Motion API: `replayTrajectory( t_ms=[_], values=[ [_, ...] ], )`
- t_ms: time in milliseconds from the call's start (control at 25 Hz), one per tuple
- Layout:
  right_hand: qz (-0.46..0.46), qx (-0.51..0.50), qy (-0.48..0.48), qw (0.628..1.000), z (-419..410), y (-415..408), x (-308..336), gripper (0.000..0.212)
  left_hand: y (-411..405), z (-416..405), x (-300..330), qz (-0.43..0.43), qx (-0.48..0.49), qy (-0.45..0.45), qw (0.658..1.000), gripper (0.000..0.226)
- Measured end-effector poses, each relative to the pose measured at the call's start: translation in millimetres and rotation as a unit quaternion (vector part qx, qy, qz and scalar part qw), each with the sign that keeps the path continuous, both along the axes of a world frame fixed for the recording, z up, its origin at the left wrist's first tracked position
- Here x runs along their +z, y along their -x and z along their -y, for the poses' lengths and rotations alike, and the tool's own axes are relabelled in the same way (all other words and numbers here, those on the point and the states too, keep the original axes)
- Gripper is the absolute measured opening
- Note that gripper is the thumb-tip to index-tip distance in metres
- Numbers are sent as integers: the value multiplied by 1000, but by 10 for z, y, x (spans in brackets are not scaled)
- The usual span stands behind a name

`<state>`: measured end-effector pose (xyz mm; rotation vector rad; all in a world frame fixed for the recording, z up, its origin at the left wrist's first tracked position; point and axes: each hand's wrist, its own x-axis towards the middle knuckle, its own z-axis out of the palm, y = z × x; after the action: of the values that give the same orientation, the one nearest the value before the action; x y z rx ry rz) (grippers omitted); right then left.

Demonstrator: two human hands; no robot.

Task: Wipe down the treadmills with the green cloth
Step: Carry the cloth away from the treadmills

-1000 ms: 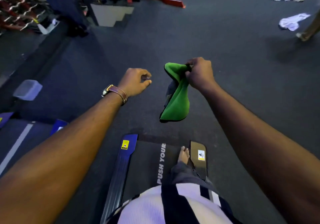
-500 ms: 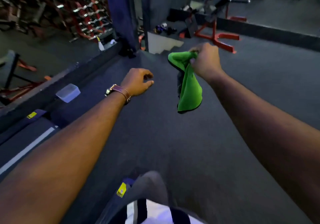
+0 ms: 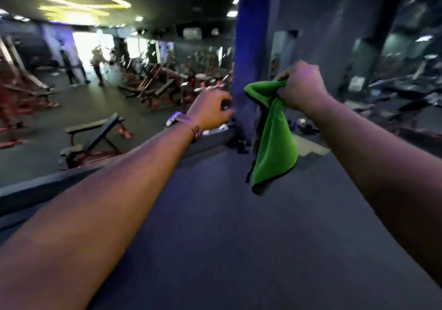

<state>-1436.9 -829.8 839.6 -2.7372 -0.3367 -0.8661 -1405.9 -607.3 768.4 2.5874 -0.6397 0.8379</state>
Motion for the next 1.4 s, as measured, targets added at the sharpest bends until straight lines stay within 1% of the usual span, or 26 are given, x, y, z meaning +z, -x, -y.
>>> replayTrajectory(
  t_ms=[40, 120, 160, 240, 320, 400, 480, 600, 680, 800, 960, 1160, 1280, 1400],
  values=[
    [-22, 17, -10, 1000, -39, -294, -172, 31, -230, -39, -93, -17, 18, 9, 1000, 19],
    [-55, 48, -53, 996, -117, -912, -298, 31, -737, -147, -182, -44, 56, 15, 997, 19],
    [-58, 57, -71, 994, -155, -1255, -337, 30, -1006, -212, -227, -63, 74, 5, 995, 19],
    [-48, 86, -66, 993, -324, -2118, -355, 30, -1628, -380, -274, -74, 107, 1, 992, 22],
    [-43, 138, -45, 988, -578, -2945, -473, 30, -2204, -594, -402, -67, 141, 30, 987, 26],
    [-44, 184, -47, 981, -891, -3655, -522, 30, -2668, -805, -488, -80, 195, 45, 976, 29],
    [-68, 222, -62, 971, -1228, -4250, -535, 30, -2983, -1056, -528, -93, 248, 47, 963, 26],
    [-92, 286, -37, 953, -1952, -5159, -628, 31, -3446, -1545, -604, -104, 308, 64, 943, 25],
    [-87, 323, -12, 942, -2492, -5659, -766, 30, -3767, -1956, -734, -111, 347, 75, 928, 26],
    [-92, 339, 4, 936, -3335, -6384, -1014, 28, -4271, -2640, -969, -129, 393, 77, 907, 25],
    [-106, 364, -29, 925, -4525, -7217, -1428, 26, -4992, -3652, -1341, -125, 426, 89, 892, 23],
    [-122, 400, -1, 908, -5851, -8028, -1872, 33, -5834, -4625, -1619, -187, 449, 114, 866, 27],
    [-174, 410, -10, 895, -6595, -8550, -2280, 32, -6297, -5166, -1869, -207, 456, 135, 855, 24],
    [-239, 404, -11, 883, -7291, -9123, -2804, 29, -6758, -5727, -2232, -234, 475, 127, 839, 28]
  ],
)
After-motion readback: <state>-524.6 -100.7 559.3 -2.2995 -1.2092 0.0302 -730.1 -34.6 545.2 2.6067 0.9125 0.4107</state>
